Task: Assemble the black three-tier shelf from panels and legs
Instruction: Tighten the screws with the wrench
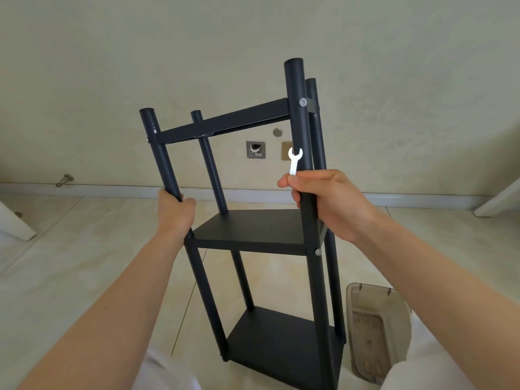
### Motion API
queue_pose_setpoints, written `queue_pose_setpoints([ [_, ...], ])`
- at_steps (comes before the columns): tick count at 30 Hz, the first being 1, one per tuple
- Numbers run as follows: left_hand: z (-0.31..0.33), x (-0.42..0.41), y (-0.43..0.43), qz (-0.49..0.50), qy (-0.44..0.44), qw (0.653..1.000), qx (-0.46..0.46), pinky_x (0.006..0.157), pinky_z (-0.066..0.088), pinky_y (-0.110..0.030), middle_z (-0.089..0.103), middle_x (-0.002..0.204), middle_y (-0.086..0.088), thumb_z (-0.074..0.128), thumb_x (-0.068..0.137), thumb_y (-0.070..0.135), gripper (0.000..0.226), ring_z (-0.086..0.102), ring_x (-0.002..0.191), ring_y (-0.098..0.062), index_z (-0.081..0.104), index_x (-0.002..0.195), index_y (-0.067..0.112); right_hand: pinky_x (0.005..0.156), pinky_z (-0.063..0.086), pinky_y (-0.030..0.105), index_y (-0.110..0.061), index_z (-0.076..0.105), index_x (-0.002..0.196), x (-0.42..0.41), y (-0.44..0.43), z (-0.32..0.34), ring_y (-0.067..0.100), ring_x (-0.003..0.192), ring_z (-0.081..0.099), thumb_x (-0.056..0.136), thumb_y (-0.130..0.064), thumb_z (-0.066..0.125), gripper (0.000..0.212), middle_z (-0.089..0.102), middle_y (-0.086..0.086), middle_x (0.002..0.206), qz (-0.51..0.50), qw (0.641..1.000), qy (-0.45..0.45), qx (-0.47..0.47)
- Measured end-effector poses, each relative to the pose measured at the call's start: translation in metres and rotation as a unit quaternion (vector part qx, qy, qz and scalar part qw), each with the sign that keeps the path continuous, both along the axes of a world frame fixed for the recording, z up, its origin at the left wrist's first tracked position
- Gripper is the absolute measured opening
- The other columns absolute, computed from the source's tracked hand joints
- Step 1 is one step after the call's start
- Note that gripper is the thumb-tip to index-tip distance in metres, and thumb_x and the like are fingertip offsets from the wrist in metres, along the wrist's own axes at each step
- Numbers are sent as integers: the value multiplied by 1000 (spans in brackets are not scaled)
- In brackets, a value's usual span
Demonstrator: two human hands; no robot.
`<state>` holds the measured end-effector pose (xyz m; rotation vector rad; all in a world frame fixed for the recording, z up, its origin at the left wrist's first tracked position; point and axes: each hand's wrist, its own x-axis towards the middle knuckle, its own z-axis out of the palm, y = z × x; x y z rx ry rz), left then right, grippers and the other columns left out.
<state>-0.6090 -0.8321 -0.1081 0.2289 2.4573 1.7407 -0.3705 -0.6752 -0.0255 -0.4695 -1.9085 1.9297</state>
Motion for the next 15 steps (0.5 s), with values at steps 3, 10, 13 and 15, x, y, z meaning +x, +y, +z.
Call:
queue_pose_setpoints([
  [3, 2, -4, -6, -29, 53, 997, -43, 59, 40, -22, 56, 117, -14, 57, 95, 4, 49, 52, 77, -14, 40, 141, 9, 84, 40, 27, -9, 78, 89, -4, -4, 3, 5, 68, 57, 94, -16, 62, 18, 51, 12, 77, 4, 1000, 4, -3],
  [10, 3, -8, -14, -118, 59, 988, -81, 108, 34, -33, 25, 165, -2, 60, 98, 8, 89, 36, 144, -26, 1, 162, 24, 80, 47, 28, -21, 82, 79, -13, -16, 1, 22, 79, 49, 81, -26, 71, 12, 60, 8, 79, 52, 999, 12, 3],
  [13, 2, -7, -17, -160, 35, 979, -121, 116, 28, -37, 16, 168, 1, 63, 97, 12, 92, 26, 151, -26, -1, 162, 28, 82, 50, 29, -23, 82, 77, -18, -21, -2, 19, 88, 56, 90, -15, 67, 21, 72, -1, 91, 75, 997, 8, 16],
  [15, 5, -3, -17, -181, 43, 970, -157, 118, 27, -40, 16, 168, 0, 64, 96, 14, 91, 26, 151, -26, 4, 162, 28, 85, 53, 29, -22, 81, 80, -21, -25, -2, 15, 93, 61, 90, -14, 67, 19, 71, 3, 98, 85, 996, 15, 17],
])
